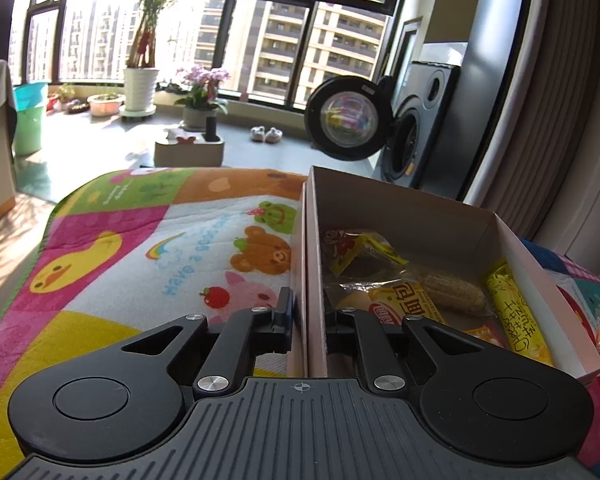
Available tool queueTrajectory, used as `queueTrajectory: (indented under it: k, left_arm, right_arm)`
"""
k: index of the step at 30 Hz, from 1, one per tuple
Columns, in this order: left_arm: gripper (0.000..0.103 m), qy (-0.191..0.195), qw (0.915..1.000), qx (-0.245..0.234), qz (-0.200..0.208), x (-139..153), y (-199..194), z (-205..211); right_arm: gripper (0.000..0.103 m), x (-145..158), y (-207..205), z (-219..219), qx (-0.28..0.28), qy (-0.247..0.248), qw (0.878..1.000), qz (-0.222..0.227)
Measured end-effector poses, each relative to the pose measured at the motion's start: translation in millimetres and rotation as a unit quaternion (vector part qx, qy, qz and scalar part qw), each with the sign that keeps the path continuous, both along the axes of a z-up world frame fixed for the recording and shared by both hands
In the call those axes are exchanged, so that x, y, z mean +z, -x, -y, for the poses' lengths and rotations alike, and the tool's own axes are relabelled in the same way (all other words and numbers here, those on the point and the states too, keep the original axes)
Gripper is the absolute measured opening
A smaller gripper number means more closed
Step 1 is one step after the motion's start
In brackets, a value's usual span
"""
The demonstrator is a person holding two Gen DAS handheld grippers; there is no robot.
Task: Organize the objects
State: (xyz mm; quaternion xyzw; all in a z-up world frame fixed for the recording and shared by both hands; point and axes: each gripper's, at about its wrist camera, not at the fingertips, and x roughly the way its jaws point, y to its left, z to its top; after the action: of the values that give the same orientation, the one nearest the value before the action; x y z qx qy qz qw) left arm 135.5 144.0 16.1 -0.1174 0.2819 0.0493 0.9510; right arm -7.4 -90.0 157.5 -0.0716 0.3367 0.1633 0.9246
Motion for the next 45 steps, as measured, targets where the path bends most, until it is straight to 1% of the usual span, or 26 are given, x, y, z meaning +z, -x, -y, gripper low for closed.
queueTrajectory:
  k: [3,5,9,12,13,14,15,17,19,21,23,25,27,30,32,33,35,37,41,43,45]
  left_arm:
    - [0.013,0.000,1.0000,0.000,0.000,0,0,0]
    - [0.013,0.001,1.0000,0.000,0.000,0,0,0]
    - [0.013,0.001,1.0000,0.000,0.000,0,0,0]
    - [0.013,0.001,1.0000,0.000,0.000,0,0,0]
    - [0.013,0.001,1.0000,0.000,0.000,0,0,-1]
    - [0.013,0.001,1.0000,0.000,0.000,0,0,-1]
    - [0.013,0.001,1.0000,0.000,0.000,0,0,0]
    - [0.014,0.000,1.0000,0.000,-0.001,0,0,0]
    - [0.014,-0.002,1.0000,0.000,-0.002,0,0,2]
    - [0.013,-0.004,1.0000,0.001,-0.003,-1,1,4]
    - [0.013,-0.004,1.0000,0.001,-0.002,-1,1,3]
    - [0.013,-0.004,1.0000,0.002,-0.002,-1,1,4]
    - [0.013,-0.004,1.0000,0.002,-0.002,-1,2,4]
    - [0.013,-0.004,1.0000,0.002,-0.002,-1,1,4]
    - [0.013,-0.005,1.0000,0.002,-0.002,-1,2,4]
    - [0.013,-0.005,1.0000,0.002,-0.002,-1,2,4]
    - [0.013,-0.004,1.0000,0.002,-0.002,-1,2,4]
    - [0.013,-0.005,1.0000,0.002,-0.002,-1,2,4]
    - [0.013,-0.005,1.0000,0.003,-0.003,-1,2,4]
    - [0.013,-0.005,1.0000,0.003,-0.007,-3,0,2]
    - [0.013,-0.004,0.9999,0.003,-0.009,-4,0,2]
  right_arm:
    - [0.061,3,-21,-20,0.014,-0.008,1.000,0.017]
    - [0.061,1,-41,-34,0.021,-0.013,1.000,0.018]
    - [0.061,-8,-78,-57,0.026,-0.009,0.999,0.025]
    - [0.062,-17,-103,-66,0.029,-0.004,0.999,0.028]
    - [0.064,-21,-111,-66,0.031,-0.008,0.999,0.022]
    - [0.073,-23,-117,-66,0.032,-0.013,0.999,0.015]
    - [0.076,-25,-121,-63,0.030,-0.019,0.999,0.012]
    - [0.076,-28,-125,-55,0.032,-0.026,0.999,0.013]
    - [0.077,-30,-126,-43,0.028,-0.027,0.999,0.025]
    - [0.079,-34,-130,-26,0.009,-0.022,0.999,0.034]
    - [0.080,-40,-140,-2,-0.024,-0.028,0.999,0.030]
    - [0.080,-48,-154,22,-0.061,-0.039,0.997,0.017]
    - [0.080,-61,-169,52,-0.107,-0.053,0.993,-0.004]
    - [0.080,-82,-188,87,-0.152,-0.091,0.983,-0.048]
    - [0.080,-94,-198,99,-0.169,-0.105,0.978,-0.061]
    - [0.080,-99,-200,99,-0.171,-0.097,0.979,-0.056]
    - [0.080,-107,-205,90,-0.167,-0.064,0.983,-0.041]
    - [0.079,-113,-210,81,-0.155,-0.048,0.986,-0.038]
    - [0.077,-122,-221,66,-0.146,-0.033,0.988,-0.035]
    - [0.077,-124,-225,64,-0.143,-0.037,0.988,-0.042]
    - [0.074,-127,-229,61,-0.139,-0.031,0.989,-0.046]
